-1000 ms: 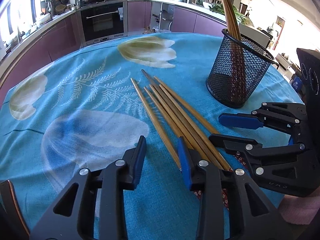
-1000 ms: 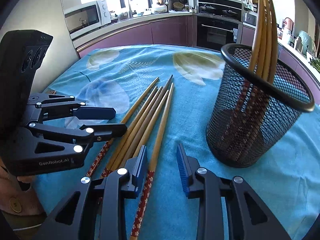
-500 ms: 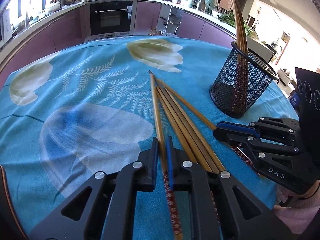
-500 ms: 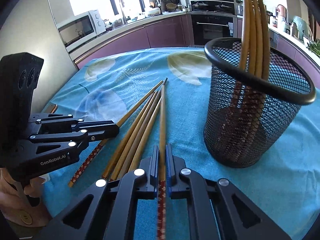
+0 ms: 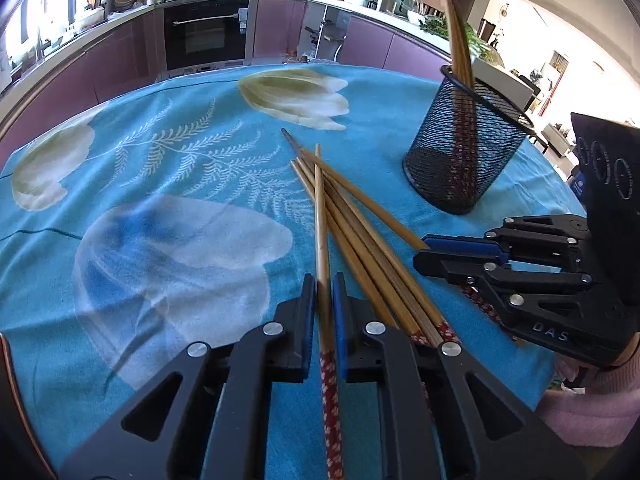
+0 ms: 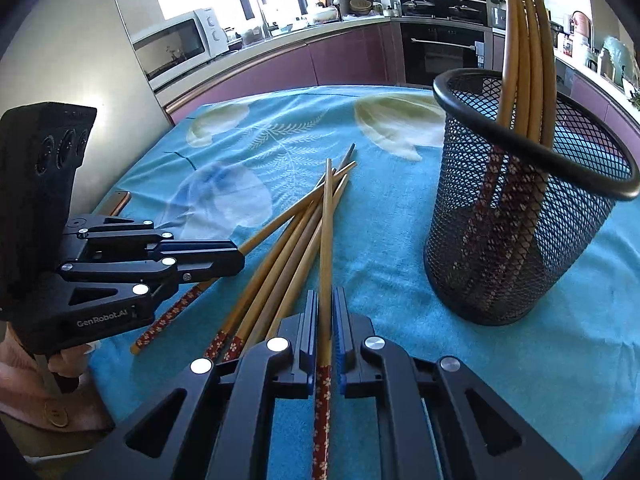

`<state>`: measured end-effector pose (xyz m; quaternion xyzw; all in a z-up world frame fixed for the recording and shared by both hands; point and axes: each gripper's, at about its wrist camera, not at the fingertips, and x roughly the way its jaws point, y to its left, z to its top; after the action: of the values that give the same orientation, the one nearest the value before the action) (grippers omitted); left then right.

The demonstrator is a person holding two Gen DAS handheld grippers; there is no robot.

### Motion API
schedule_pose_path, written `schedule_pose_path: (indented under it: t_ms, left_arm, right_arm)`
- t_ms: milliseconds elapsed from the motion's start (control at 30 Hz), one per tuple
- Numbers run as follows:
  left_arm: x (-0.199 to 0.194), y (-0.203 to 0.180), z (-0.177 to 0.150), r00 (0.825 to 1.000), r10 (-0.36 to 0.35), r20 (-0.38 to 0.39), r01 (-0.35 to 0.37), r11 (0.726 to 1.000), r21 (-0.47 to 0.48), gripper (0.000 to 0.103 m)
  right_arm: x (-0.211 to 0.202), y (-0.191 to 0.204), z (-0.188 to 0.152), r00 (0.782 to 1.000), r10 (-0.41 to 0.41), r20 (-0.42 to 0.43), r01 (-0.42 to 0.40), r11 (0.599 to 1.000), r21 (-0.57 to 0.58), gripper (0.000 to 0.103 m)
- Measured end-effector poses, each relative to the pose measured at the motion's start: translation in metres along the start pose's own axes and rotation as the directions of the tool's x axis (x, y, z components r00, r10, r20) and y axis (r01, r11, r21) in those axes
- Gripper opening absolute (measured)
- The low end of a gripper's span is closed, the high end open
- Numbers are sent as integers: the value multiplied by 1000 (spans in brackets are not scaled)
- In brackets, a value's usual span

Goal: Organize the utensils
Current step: 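Grasp a chopstick with the left tool while the right tool grasps another, then lift both chopsticks upright and lower them into the mesh cup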

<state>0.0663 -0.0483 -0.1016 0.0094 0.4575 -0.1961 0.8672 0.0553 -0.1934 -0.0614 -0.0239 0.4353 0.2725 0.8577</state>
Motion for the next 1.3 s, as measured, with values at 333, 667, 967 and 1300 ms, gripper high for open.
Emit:
schedule_pose_path:
  t_ms: [333,667,967,1300]
  left_arm:
    - [13,-1,22,1000,7,-18,-6,999,34,8]
    - [-37,-10,37,988,-120,97,117,992,37,8]
    - [-86,-14,57,948,-245,201,239,969,57,8]
    - [-116,-23,82,908,-310,280,297,951,88,8]
  right_arm:
    - [4,-3,9,1000,1,21,-1,1000,0,6]
    - [-58,-15,18,982,10,186,-15,1000,25,6]
    - [-99,-26,27,955,-13,296,2,999,36,6]
    - [-121,-39,43,912,-42,409,24,998,50,6]
